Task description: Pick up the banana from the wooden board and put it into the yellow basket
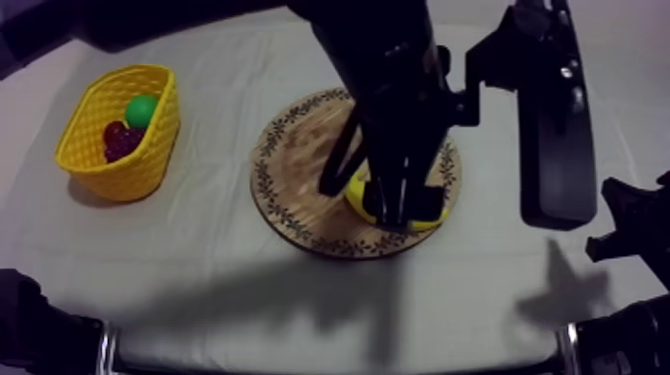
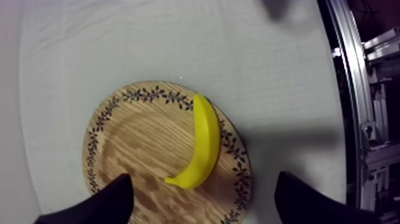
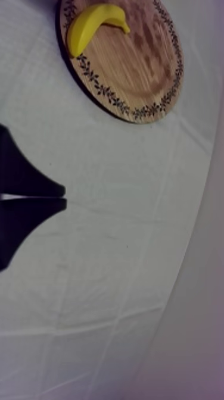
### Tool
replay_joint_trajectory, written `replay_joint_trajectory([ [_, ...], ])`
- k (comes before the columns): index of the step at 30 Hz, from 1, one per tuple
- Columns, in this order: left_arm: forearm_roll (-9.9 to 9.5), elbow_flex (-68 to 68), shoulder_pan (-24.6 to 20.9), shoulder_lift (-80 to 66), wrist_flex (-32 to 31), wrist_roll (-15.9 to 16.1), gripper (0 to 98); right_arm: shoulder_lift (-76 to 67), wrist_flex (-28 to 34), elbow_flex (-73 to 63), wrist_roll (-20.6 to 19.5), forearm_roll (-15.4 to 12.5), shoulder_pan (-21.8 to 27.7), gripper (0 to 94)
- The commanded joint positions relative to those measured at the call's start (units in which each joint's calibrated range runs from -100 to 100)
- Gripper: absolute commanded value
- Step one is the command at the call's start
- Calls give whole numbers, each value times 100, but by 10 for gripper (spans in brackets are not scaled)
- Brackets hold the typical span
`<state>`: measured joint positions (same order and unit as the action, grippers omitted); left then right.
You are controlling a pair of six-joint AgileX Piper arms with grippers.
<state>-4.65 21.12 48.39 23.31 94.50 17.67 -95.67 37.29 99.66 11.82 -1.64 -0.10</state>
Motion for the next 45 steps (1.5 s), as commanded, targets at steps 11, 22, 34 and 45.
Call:
replay_joint_trajectory([
  [11, -35, -226, -151, 1156, -625, -191, 856, 0, 5, 1, 2, 0, 2, 3],
  [22, -12, 80, -300, 2226, -1049, -217, 884, 0, 5, 1, 2, 0, 2, 3],
  [34, 0, 581, -383, 2710, -727, -112, 744, 0, 5, 1, 2, 0, 2, 3],
  [45, 26, 583, -380, 2800, -615, -198, 268, 0, 5, 1, 2, 0, 2, 3],
])
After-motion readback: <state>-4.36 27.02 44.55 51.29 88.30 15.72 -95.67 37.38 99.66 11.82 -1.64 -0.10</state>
